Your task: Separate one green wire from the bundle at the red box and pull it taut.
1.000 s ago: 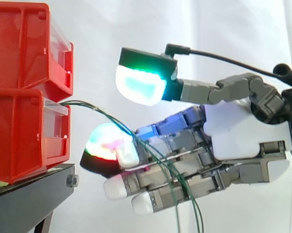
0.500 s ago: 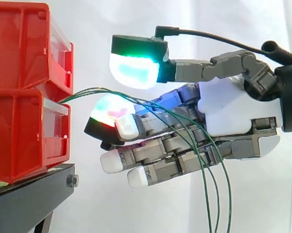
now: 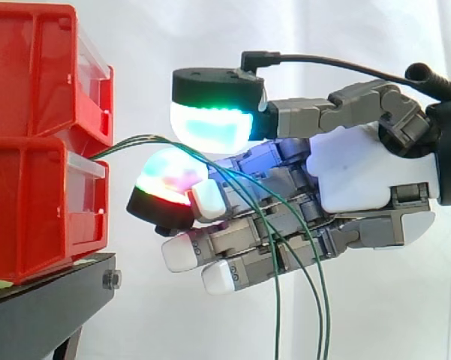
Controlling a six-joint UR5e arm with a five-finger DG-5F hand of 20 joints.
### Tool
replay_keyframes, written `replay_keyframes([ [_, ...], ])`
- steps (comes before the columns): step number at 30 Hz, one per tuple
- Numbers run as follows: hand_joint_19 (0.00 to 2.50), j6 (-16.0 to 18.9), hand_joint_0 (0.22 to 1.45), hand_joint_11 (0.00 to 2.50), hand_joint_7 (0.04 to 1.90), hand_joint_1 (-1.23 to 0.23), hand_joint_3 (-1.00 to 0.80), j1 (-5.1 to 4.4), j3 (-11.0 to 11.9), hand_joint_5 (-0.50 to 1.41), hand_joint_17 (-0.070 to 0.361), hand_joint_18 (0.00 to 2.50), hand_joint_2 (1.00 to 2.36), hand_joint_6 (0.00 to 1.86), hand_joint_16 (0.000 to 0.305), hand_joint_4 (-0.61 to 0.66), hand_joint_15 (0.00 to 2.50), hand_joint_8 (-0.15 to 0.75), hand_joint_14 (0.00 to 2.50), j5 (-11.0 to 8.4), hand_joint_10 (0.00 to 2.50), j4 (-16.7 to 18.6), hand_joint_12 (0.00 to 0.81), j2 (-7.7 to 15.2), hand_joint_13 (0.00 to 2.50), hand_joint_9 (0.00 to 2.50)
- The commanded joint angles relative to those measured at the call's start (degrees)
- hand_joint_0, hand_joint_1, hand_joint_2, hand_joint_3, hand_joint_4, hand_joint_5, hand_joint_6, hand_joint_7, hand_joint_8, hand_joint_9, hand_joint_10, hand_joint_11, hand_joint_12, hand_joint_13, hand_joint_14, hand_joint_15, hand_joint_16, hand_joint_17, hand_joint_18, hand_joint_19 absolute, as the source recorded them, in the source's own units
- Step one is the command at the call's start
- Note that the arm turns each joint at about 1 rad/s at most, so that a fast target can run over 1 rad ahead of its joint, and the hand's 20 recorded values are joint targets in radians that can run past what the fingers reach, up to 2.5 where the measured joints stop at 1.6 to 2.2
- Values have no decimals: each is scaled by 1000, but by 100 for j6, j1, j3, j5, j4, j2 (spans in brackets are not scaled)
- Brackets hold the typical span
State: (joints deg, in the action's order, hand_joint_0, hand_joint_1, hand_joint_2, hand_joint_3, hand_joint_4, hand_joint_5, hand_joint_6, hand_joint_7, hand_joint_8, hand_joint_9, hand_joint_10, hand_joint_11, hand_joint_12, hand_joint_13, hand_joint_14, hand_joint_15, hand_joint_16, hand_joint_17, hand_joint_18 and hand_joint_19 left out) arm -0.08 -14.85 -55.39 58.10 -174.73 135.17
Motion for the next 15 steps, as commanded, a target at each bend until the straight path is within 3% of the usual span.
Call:
replay_keyframes([
  [1,468,0,598,697,950,-613,-428,0,-6,-168,106,664,1006,838,47,257,392,308,16,0,25,-9,329,0,828,1109],
  [6,475,8,610,721,981,-551,-353,0,2,-162,105,680,1012,844,47,234,398,308,16,0,26,-9,333,0,839,1135],
  [15,482,17,616,759,934,-687,-127,0,-6,-187,109,688,1024,892,48,184,424,314,17,-9,24,-9,337,0,830,1057],
])
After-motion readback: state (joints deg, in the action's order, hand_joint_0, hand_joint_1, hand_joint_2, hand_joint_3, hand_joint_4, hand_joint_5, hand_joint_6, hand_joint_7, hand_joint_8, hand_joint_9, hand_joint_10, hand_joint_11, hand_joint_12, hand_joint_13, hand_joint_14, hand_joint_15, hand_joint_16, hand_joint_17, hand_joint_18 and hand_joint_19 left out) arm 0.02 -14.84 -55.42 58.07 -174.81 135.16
